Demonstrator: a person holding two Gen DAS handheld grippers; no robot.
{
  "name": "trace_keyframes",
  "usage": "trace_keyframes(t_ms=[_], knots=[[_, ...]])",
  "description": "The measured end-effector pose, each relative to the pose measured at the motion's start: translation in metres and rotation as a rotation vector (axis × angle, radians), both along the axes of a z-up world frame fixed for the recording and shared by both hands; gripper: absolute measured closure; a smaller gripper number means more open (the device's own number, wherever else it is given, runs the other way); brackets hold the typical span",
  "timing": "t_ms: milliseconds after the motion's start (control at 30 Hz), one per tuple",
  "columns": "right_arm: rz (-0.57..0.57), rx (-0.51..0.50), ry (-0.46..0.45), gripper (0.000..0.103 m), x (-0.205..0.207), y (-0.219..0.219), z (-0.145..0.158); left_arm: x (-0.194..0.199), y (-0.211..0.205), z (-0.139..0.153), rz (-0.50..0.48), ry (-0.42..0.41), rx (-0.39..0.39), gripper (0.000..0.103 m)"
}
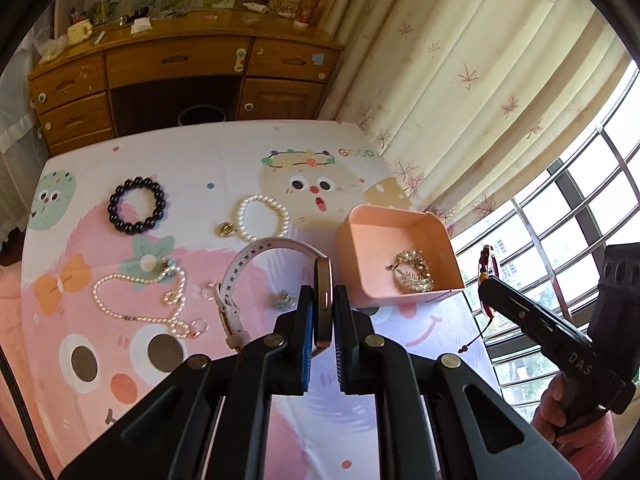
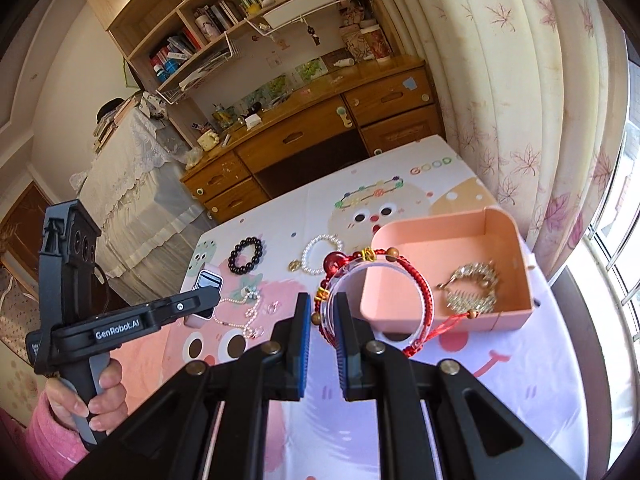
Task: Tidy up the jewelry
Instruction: 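Lower the red bracelet into the pink box and open the right gripper while the left releases the watch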
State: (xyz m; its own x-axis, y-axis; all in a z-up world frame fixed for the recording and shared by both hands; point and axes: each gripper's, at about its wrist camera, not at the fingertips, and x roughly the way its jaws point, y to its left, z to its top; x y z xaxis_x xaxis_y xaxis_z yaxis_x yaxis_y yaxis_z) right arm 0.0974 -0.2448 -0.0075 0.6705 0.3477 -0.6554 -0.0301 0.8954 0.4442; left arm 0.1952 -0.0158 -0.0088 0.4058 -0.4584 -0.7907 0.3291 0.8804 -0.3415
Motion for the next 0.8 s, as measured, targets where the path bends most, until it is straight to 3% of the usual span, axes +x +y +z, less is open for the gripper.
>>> trace_keyframes(t_ms=[67,400,567,600,667,700,733,800], knots=[[0.004,-0.001,-0.007,0.092,0.006,-0.011,0.001,0.003,-0.016,0.003,0.003,-0.006,0.001,0.096],[0.065,-0.035,0.019,0.092,0.048,-0.059,-0.011,0.039,-0.081,-0.005,0.054,0.042,-0.141,0.096],[0.092,-0.073,0.061,0.091,0.064,-0.071,-0.028,0.049,-0.1,-0.017,0.041,0.079,-0.123,0.095],[0.098,-0.083,0.077,0.091,0.068,-0.072,-0.033,0.05,-0.103,-0.019,0.033,0.095,-0.12,0.084],[0.095,-0.116,0.11,0.085,0.072,-0.073,-0.041,0.049,-0.105,-0.022,0.053,0.101,-0.092,0.051],[0.089,-0.136,0.135,0.074,0.075,-0.073,-0.045,0.048,-0.103,-0.022,0.08,0.091,-0.076,0.026],[0.085,-0.144,0.146,0.068,0.076,-0.074,-0.048,0.046,-0.1,-0.022,0.109,0.076,-0.07,0.02],[0.087,-0.139,0.149,0.067,0.075,-0.076,-0.05,0.043,-0.092,-0.021,0.151,0.071,-0.084,0.02]])
